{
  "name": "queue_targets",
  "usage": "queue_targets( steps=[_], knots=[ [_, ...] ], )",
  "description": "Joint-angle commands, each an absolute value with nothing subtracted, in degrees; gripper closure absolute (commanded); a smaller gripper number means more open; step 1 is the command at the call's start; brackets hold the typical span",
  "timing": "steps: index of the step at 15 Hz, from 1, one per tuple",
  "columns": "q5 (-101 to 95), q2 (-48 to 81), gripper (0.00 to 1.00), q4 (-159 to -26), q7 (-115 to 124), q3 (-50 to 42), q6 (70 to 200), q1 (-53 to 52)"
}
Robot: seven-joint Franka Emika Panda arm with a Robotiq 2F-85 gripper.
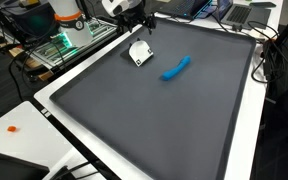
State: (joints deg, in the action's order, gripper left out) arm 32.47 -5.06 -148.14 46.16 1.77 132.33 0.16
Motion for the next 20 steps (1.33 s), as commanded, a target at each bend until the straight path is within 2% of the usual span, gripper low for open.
queue_targets(
  steps=[1,9,20],
  knots=[
    [33.9,-3.1,0.0,-149.2,47.7,2.4,137.4,-0.9],
    [32.7,-0.4,0.0,-150.5,51.2,3.0,147.9,-2.1],
    [31.8,0.0,0.0,-151.6,54.2,3.1,152.7,-2.4]
  ],
)
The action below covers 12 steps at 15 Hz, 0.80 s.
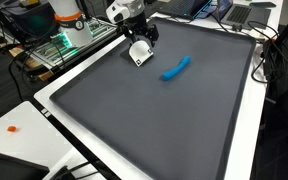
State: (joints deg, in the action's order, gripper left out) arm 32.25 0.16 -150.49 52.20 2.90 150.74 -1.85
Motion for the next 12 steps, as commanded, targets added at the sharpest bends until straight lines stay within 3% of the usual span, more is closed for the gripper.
queue_targets(
  steps=[1,5,8,10,11,12],
  knots=[
    [31.8,0.0,0.0,-151.6,54.5,3.1,152.9,-2.5],
    [31.5,0.3,0.04,-151.5,55.3,3.1,153.4,-2.7],
    [31.5,0.3,0.19,-151.6,55.8,3.2,153.7,-2.8],
    [31.4,0.4,0.41,-151.5,56.2,3.2,153.7,-2.8],
    [31.4,0.4,0.4,-151.5,56.3,3.2,153.8,-2.8],
    [31.4,0.4,0.5,-151.4,56.5,3.2,153.8,-2.8]
  ],
)
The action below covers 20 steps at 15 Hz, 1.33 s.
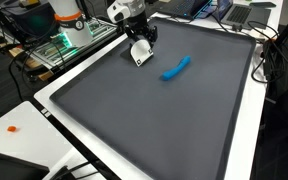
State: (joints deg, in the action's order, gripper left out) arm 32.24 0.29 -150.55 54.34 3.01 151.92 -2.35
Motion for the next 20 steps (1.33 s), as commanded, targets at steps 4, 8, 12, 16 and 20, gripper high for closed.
queue_targets(
  steps=[4,8,12,16,20],
  knots=[
    [32.3,0.2,0.81,-151.2,56.7,3.2,154.0,-2.9],
    [33.0,0.0,1.0,-151.0,57.2,3.3,154.6,-2.9],
    [32.6,-0.8,0.99,-150.6,57.8,3.2,154.4,-2.8],
    [30.3,-4.8,0.99,-149.8,57.6,2.9,151.5,-2.4],
    [21.6,-6.8,0.99,-145.3,58.6,3.0,144.7,-1.5]
  ],
)
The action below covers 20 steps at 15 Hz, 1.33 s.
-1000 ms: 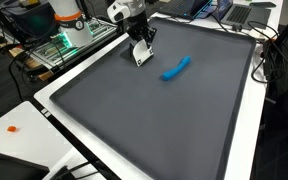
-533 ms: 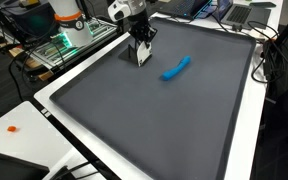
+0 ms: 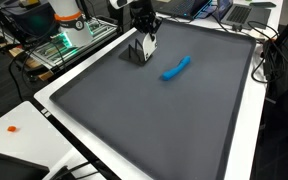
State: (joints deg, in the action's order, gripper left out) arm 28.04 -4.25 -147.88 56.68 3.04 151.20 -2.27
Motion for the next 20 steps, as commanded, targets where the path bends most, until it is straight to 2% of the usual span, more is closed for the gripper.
queue_targets(
  steps=[1,10,20],
  knots=[
    [19.7,-6.8,0.99,-143.4,58.2,3.1,142.4,-1.5],
    [9.2,3.6,0.99,-119.6,45.0,4.9,122.1,-3.6],
    [2.8,19.6,0.99,-102.0,23.3,4.9,112.6,-7.2]
  ],
)
